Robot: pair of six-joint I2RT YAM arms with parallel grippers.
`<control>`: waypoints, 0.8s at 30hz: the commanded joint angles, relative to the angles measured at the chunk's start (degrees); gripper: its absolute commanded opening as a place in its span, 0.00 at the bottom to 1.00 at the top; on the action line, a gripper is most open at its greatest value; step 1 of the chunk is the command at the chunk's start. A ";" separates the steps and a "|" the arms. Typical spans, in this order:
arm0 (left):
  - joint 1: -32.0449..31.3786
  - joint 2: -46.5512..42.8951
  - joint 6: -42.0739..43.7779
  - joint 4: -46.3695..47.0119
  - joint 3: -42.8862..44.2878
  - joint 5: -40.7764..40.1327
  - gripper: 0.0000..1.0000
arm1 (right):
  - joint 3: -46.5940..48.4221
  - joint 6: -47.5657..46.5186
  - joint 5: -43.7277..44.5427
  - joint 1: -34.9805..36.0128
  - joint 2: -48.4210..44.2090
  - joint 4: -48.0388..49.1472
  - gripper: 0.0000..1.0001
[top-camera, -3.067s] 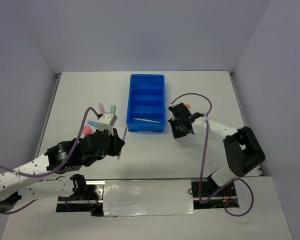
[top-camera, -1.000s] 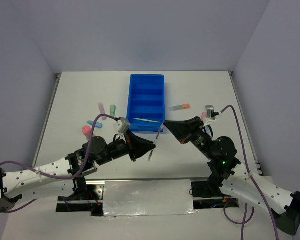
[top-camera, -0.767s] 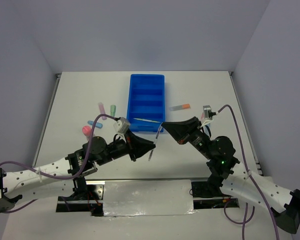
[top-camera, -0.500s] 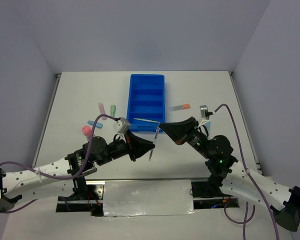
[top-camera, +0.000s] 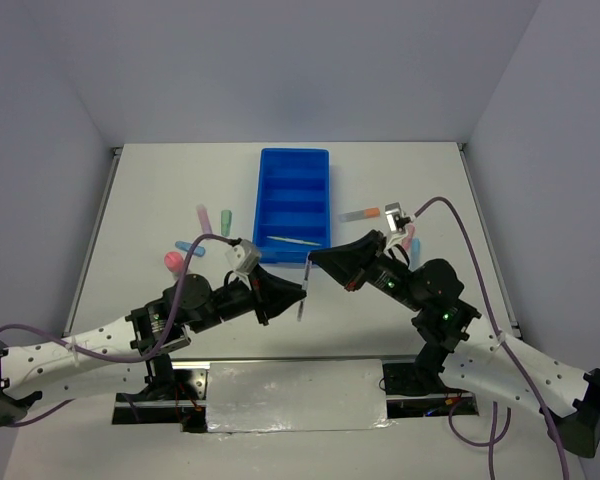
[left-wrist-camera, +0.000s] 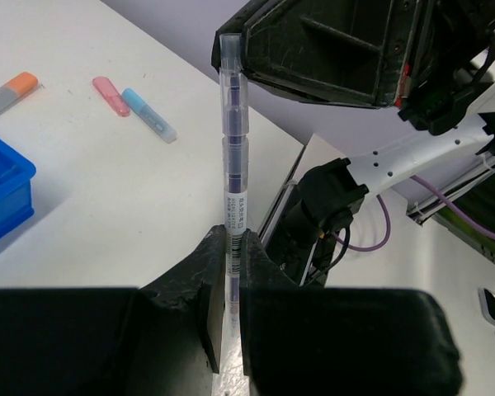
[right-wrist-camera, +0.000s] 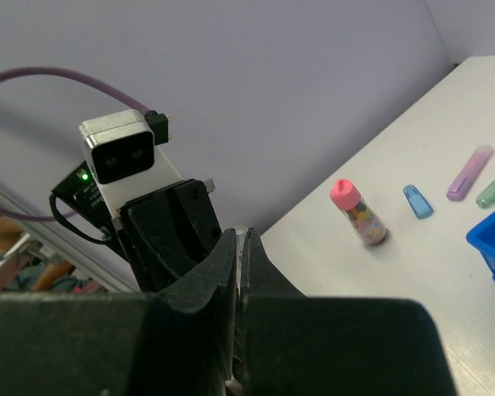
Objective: Sort the stationery into containers
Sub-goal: Close the pen cap on the pen.
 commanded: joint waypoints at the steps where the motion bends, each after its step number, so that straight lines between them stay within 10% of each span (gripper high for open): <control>1: -0.01 -0.19 2.90 2.68 1.96 -0.62 0.00 | 2.88 -3.20 -3.68 1.39 0.34 -5.96 0.00; 14: -0.01 0.86 4.75 5.93 1.52 -1.77 0.00 | 3.14 -6.89 -6.93 2.71 -1.41 -5.62 0.33; 24: -0.01 0.51 5.28 6.64 1.78 -1.50 0.00 | 3.49 -7.95 -7.81 3.59 -1.15 -5.18 0.40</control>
